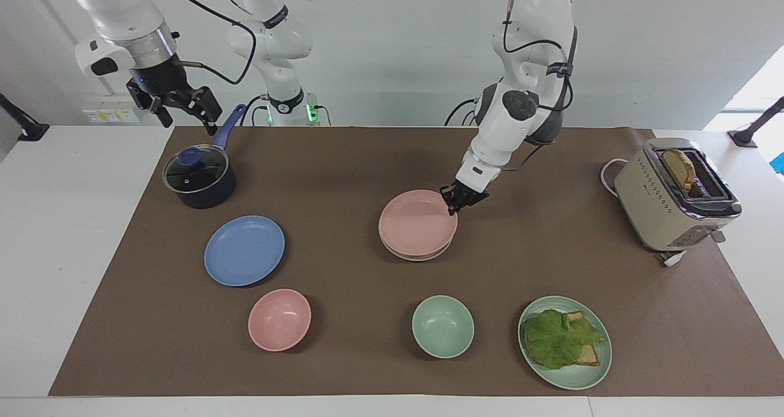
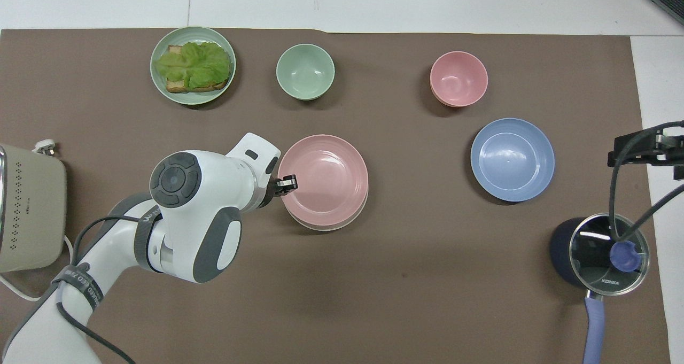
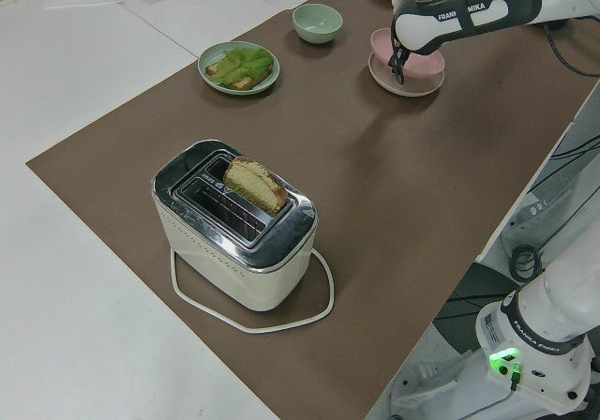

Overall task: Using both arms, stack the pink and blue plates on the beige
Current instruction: 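Lower the pink plate onto the beige plate and open the left gripper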

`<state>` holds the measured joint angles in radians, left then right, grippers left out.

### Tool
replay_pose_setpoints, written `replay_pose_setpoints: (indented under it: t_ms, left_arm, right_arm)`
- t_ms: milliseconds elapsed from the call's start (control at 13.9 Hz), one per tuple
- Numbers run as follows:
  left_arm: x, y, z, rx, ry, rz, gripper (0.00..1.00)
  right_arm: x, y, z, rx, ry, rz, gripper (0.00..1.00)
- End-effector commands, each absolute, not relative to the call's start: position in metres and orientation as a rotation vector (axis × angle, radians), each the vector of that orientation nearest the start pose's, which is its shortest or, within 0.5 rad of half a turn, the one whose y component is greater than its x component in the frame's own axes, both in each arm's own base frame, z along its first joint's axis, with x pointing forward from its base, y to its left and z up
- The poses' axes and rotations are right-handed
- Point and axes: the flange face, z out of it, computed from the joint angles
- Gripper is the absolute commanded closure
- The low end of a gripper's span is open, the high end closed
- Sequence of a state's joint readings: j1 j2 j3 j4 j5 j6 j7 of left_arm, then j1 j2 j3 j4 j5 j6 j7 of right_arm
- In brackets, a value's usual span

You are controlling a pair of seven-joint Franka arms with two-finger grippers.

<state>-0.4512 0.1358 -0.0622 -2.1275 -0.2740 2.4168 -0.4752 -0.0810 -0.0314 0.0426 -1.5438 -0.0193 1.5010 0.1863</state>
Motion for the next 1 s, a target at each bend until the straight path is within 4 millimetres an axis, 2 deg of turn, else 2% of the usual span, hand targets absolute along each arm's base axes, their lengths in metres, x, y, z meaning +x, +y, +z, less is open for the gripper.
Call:
replay_pose_setpoints:
  t_ms: [0,143,358,502,932]
  left_arm:
    - [0.493,-0.279,0.357,-3.392,-0.271,-0.079,1.0]
    - [0.489,-0.288,0.354,-3.396,-0.258,-0.1,1.0]
    - [0.489,-0.287,0.353,-3.396,-0.251,-0.102,1.0]
    - [0.491,-0.287,0.345,-3.393,-0.253,-0.099,1.0]
    - [0.492,-0.287,0.345,-3.392,-0.256,-0.099,1.0]
  right_arm:
    - [0.531,-0.027,0.65,-3.138,0.322,-0.008,0.0]
    - [0.532,-0.026,0.65,-3.138,0.32,-0.011,0.0]
    - [0.531,-0.027,0.649,-3.138,0.322,-0.006,0.0]
    - [0.531,-0.027,0.649,-3.138,0.322,-0.006,0.0]
    - [0.531,-0.027,0.649,-3.138,0.325,-0.006,0.0]
